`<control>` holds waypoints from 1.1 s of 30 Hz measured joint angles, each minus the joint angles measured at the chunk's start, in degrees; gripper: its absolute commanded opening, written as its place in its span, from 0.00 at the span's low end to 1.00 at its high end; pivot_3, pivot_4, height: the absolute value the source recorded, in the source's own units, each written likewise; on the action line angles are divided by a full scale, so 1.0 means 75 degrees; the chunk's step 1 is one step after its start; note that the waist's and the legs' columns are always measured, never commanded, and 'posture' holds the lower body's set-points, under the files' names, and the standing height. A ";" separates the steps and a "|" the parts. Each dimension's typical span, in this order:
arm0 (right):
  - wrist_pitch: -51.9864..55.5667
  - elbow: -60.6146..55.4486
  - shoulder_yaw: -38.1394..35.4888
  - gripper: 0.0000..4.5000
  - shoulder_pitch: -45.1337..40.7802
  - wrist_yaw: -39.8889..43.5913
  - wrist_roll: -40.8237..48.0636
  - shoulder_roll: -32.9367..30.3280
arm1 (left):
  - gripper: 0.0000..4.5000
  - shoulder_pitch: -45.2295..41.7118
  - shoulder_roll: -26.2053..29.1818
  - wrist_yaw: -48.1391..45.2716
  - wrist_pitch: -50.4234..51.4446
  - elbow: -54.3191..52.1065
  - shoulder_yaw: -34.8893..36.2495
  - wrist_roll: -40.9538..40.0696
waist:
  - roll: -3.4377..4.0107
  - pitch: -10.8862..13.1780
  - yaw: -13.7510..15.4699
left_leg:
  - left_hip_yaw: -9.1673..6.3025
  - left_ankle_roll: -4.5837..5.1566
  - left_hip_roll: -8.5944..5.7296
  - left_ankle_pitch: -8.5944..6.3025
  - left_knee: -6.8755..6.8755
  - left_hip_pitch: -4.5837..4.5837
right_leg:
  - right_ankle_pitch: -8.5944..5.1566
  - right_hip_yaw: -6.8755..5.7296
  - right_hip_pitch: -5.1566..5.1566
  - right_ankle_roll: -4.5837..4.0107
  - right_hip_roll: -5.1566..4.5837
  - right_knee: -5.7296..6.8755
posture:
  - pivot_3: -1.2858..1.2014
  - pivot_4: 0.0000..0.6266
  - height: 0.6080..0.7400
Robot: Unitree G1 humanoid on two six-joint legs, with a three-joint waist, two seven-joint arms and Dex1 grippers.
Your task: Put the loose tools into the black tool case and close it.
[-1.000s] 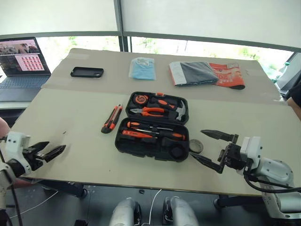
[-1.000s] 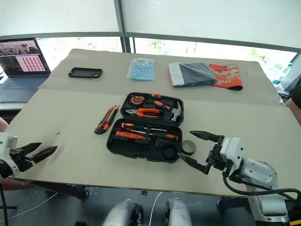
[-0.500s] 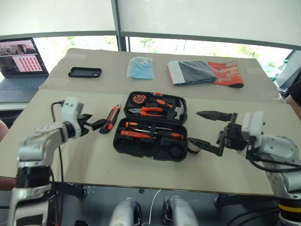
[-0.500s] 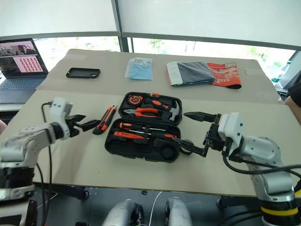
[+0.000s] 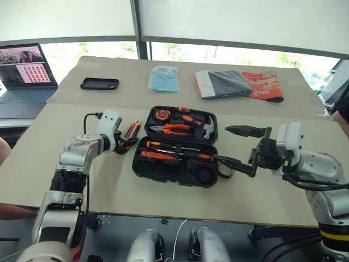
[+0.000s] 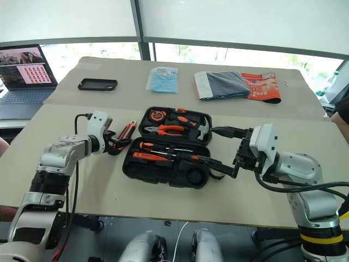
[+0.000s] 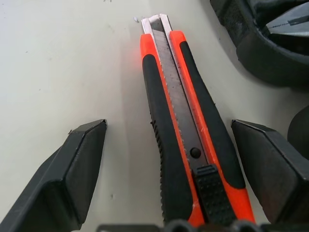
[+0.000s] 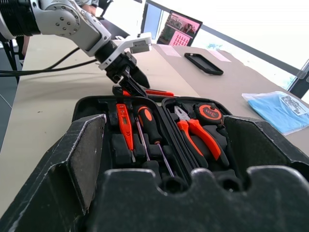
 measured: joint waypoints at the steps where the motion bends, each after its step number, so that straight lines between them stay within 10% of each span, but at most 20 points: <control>1: 0.0000 0.0000 0.0010 1.00 -0.0001 0.0002 0.0032 0.0039 | 0.67 -0.0073 -0.0080 0.0009 -0.0031 0.0111 0.0006 0.0025 | 0.0000 0.0000 0.0012 | -0.0001 0.0001 -0.0001 0.0000 0.0001 0.0000 | 0.0000 0.0000 0.0001 0.0000 0.0000 0.0000 | 0.52 0.24 1.00; 5: 0.0000 0.0000 0.0071 1.00 -0.0012 0.0005 0.0074 0.0068 | 0.37 -0.0137 -0.0103 0.0037 -0.0114 0.0269 0.0059 0.0134 | 0.0000 0.0000 0.0011 | -0.0001 0.0004 -0.0001 -0.0001 0.0001 0.0000 | 0.0000 0.0000 0.0002 0.0001 0.0000 -0.0001 | 0.52 0.24 1.00; 10: 0.0067 -0.0010 0.0053 1.00 -0.0204 0.0154 0.0268 -0.0050 | 0.37 -0.0144 0.0609 -0.0554 -0.0478 0.0267 -0.0029 0.0267 | -0.0009 0.0006 -0.0085 | -0.0001 0.0000 0.0007 0.0002 0.0001 -0.0008 | 0.0001 0.0001 -0.0013 -0.0001 0.0006 0.0000 | 0.52 0.24 1.00; 14: 0.0240 -0.0018 -0.0192 1.00 -0.0050 0.0387 0.0418 -0.0426 | 0.37 -0.0197 0.1913 -0.3305 -0.1758 -0.0421 -0.0080 -0.0157 | -0.0008 0.0007 -0.0094 | 0.0000 -0.0002 0.0009 0.0001 -0.0002 -0.0012 | 0.0009 -0.0006 -0.0020 -0.0027 -0.0001 -0.0002 | 0.52 0.24 1.00; 23: 0.0441 -0.0416 -0.0576 1.00 0.1304 0.0540 0.0388 -0.0783 | 0.37 -0.0356 0.1867 -0.7571 -0.4132 -0.1022 -0.1440 -0.0600 | -0.0002 0.0004 0.0039 | -0.0001 0.0019 -0.0004 -0.0011 0.0015 -0.0030 | -0.0002 -0.0011 -0.0012 0.0002 -0.0007 -0.0015 | 0.52 0.24 1.00; 33: 0.0453 -0.1189 -0.1587 1.00 0.2812 0.0361 0.0253 -0.0832 | 0.37 -0.0467 0.1092 -0.7213 -0.3931 -0.1715 -0.2925 0.0641 | -0.0002 0.0004 -0.0028 | -0.0010 0.0028 0.0002 -0.0011 0.0019 -0.0020 | -0.0004 0.0003 -0.0009 0.0006 0.0016 -0.0008 | 0.52 0.24 1.00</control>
